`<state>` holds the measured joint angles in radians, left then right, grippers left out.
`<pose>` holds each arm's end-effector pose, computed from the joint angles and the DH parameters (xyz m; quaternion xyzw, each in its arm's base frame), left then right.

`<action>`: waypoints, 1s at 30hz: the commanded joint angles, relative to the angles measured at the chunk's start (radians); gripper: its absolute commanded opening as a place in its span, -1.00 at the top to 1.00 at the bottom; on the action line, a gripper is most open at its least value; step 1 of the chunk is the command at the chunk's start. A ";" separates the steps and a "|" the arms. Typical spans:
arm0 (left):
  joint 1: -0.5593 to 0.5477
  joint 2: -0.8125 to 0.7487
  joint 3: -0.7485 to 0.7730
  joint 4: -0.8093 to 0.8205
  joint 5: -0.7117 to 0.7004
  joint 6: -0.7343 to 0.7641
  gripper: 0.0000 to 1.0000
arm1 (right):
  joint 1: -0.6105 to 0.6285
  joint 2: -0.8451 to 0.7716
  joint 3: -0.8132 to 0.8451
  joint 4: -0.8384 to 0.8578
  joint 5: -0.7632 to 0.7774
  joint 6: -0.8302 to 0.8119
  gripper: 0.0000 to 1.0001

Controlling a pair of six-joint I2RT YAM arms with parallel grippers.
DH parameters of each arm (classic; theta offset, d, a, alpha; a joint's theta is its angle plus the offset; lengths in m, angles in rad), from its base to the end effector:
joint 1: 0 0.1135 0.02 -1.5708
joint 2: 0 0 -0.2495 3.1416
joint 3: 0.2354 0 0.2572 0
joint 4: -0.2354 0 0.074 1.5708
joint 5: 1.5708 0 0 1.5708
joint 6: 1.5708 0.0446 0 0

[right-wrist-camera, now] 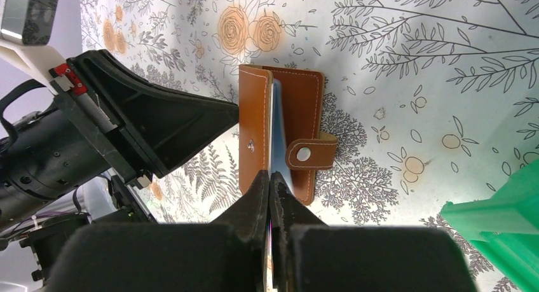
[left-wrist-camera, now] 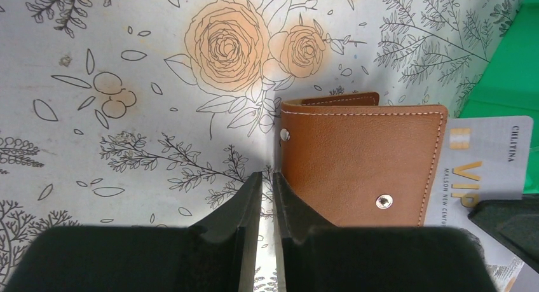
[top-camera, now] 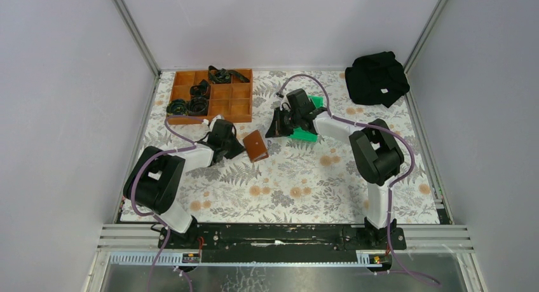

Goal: Put the credit cards into the card holder
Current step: Open the card holder at the center of the board.

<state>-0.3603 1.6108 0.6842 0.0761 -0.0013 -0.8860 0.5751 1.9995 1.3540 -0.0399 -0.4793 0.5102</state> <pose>0.2867 -0.1080 0.1097 -0.2434 0.9036 -0.2052 0.2865 0.3643 0.2607 0.1660 -0.1301 0.8740 0.3986 0.2456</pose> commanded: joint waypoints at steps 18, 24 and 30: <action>-0.015 0.058 -0.048 -0.110 0.014 0.016 0.61 | -0.004 -0.062 -0.022 0.031 -0.019 0.010 1.00; -0.017 0.056 -0.052 -0.106 0.018 0.014 0.61 | 0.001 -0.066 -0.027 0.041 -0.024 0.022 1.00; -0.029 0.056 -0.054 -0.099 0.023 0.010 0.63 | 0.013 -0.071 -0.031 0.048 -0.024 0.033 1.00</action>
<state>-0.3641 1.6108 0.6815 0.0830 0.0021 -0.8871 0.5762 1.9915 1.3258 -0.0322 -0.4824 0.5251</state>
